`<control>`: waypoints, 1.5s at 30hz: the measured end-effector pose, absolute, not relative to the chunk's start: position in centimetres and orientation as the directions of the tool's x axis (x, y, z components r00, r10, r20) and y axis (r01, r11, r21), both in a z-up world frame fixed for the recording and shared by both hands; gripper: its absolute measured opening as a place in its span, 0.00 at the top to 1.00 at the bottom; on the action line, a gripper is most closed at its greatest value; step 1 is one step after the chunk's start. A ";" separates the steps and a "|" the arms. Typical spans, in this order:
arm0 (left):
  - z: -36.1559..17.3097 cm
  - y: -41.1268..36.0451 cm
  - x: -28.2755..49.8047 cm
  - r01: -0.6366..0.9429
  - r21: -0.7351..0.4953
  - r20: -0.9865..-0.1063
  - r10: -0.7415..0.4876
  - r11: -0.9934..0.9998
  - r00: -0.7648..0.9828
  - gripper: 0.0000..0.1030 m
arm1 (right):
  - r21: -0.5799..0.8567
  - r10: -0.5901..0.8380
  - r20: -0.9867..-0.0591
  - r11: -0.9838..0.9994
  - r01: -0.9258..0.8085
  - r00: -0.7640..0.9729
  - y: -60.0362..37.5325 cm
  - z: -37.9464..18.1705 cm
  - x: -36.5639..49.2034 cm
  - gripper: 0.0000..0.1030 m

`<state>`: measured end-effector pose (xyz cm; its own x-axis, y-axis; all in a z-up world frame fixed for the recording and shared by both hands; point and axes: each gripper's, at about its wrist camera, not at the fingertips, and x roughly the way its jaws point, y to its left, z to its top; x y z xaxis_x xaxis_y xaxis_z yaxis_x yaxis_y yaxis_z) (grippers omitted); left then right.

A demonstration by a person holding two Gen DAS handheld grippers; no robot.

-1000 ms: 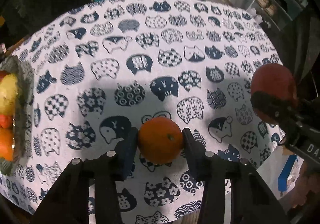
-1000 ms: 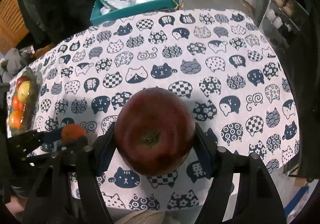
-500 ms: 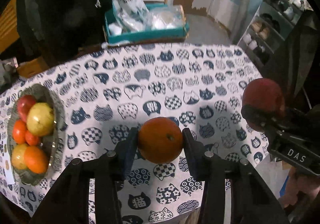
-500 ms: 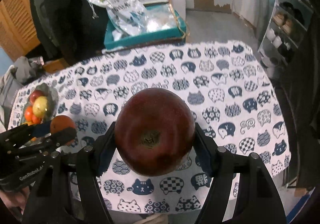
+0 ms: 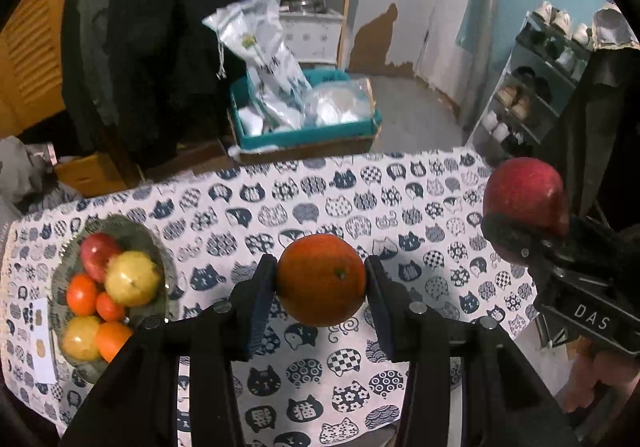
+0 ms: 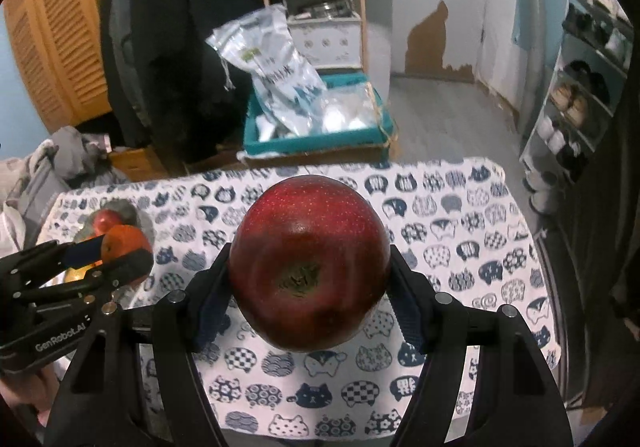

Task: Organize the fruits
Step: 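Carry red apple with right tool while left tool carries small orange to bowl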

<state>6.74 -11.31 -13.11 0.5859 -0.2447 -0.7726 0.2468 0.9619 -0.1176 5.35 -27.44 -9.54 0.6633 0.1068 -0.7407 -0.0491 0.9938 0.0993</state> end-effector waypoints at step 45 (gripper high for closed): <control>-13.4 10.4 7.8 -0.130 -0.129 -0.753 -0.012 0.983 0.658 0.56 | 0.132 0.379 -0.736 0.893 -0.431 0.561 -6.0 -10.3 10.9 0.31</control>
<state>7.82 10.38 -13.41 0.6578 -0.0118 -0.7531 -0.1304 0.9830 -0.1292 10.91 -5.98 -10.32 0.5611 0.3791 -0.7358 -0.4305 0.8929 0.1317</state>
